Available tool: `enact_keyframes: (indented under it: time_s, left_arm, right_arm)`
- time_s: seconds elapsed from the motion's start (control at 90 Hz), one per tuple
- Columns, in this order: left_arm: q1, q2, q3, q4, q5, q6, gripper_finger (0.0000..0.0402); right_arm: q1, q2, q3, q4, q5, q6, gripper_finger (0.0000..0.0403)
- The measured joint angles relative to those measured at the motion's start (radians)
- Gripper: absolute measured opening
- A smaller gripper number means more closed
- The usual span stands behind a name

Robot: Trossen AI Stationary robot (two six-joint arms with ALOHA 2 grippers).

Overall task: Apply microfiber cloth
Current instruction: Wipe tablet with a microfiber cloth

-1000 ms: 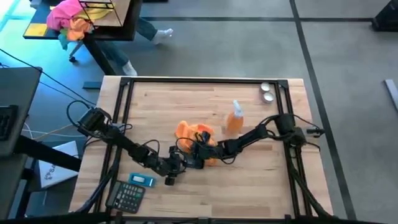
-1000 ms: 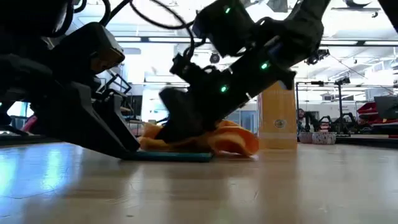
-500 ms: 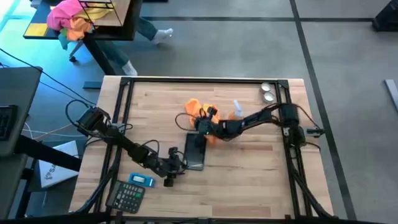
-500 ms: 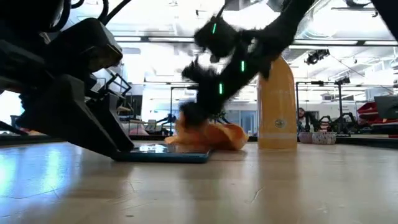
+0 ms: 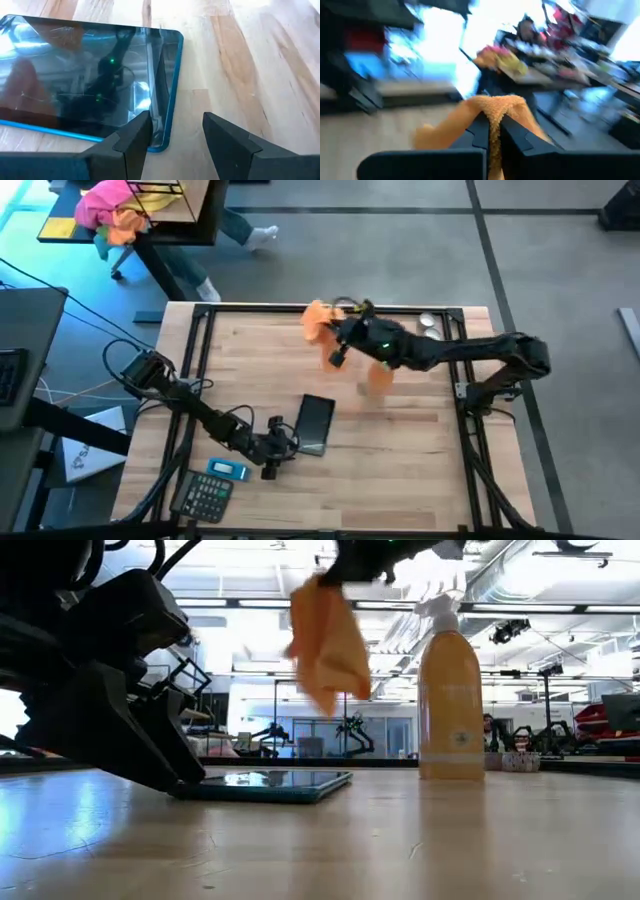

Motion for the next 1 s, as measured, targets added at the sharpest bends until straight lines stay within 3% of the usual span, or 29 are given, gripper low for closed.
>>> enact_keyframes:
  time_s: [0.244,0.389,0.567,0.733,0.878,1.0]
  left_arm:
    - [0.000,0.000,0.000,-0.012,-0.021,0.002,0.0168]
    - [0.000,0.000,0.000,-0.011,-0.024,0.002,0.0168]
    - [0.000,0.000,-0.001,-0.008,-0.024,0.001,0.0168]
    - [0.000,0.000,0.000,-0.007,-0.024,-0.006,0.0168]
    - [0.000,0.000,0.000,-0.006,-0.026,-0.005,0.0168]
    - [0.000,0.000,0.000,-0.005,-0.030,0.003,0.0168]
  right_arm:
    - [0.120,-0.205,0.001,-0.114,-0.353,0.176,0.0000]
    - [0.218,-0.286,0.001,-0.323,-0.502,0.306,0.0000]
    - [0.366,-0.359,-0.018,-0.708,-0.465,0.513,0.0000]
    - [0.497,-0.383,-0.100,-1.017,-0.347,0.849,0.0000]
    - [0.545,-0.383,-0.198,-1.288,-0.246,1.072,0.0000]
    - [0.549,-0.383,-0.310,-1.425,-0.221,1.178,0.0000]
